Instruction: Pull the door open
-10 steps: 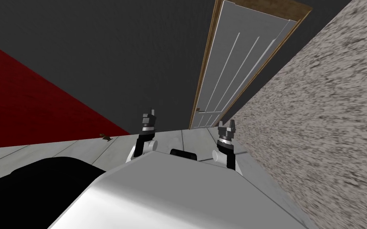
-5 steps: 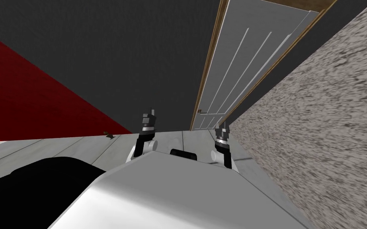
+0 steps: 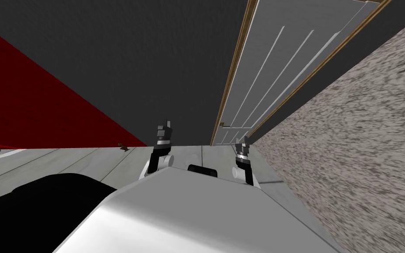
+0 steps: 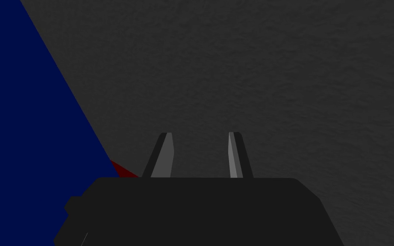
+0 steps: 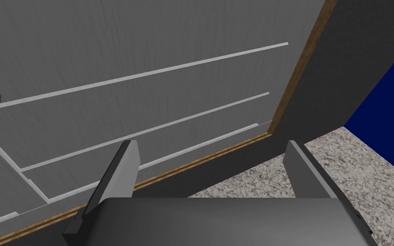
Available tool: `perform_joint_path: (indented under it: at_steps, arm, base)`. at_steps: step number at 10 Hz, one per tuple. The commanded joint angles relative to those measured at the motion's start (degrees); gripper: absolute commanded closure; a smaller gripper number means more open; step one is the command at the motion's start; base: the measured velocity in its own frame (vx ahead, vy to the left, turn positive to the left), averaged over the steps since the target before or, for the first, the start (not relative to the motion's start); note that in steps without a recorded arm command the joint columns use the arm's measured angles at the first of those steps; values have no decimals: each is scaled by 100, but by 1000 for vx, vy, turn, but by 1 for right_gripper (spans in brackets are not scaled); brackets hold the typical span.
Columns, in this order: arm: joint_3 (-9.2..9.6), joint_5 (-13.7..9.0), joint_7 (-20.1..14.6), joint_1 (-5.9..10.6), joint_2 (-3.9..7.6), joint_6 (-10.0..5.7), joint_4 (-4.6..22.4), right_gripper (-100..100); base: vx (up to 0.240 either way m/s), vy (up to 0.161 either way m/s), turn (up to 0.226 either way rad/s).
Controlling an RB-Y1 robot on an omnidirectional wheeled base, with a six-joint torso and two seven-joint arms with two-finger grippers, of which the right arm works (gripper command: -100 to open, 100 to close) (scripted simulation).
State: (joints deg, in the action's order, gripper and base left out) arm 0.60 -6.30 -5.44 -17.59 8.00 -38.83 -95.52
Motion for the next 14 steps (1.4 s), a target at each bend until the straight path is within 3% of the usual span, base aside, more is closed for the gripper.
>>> perform_joint_path:
  at_steps: [1,2,3,6,14]
  arm:
    - [8,2,-19,56,19,-50,206,-100]
    - [19,2,-48,118,58,-91,400,-100]
    - [19,2,-48,118,58,-91,431,-100]
    - [51,3,-133,305,172,-211,1063,-100]
    - [114,4,-299,664,388,-443,2365,-100]
  base:
    - [56,-31,38]
    - [53,-28,66]
    - [43,-21,38]
    - [72,-34,104]
    - [69,-33,79]
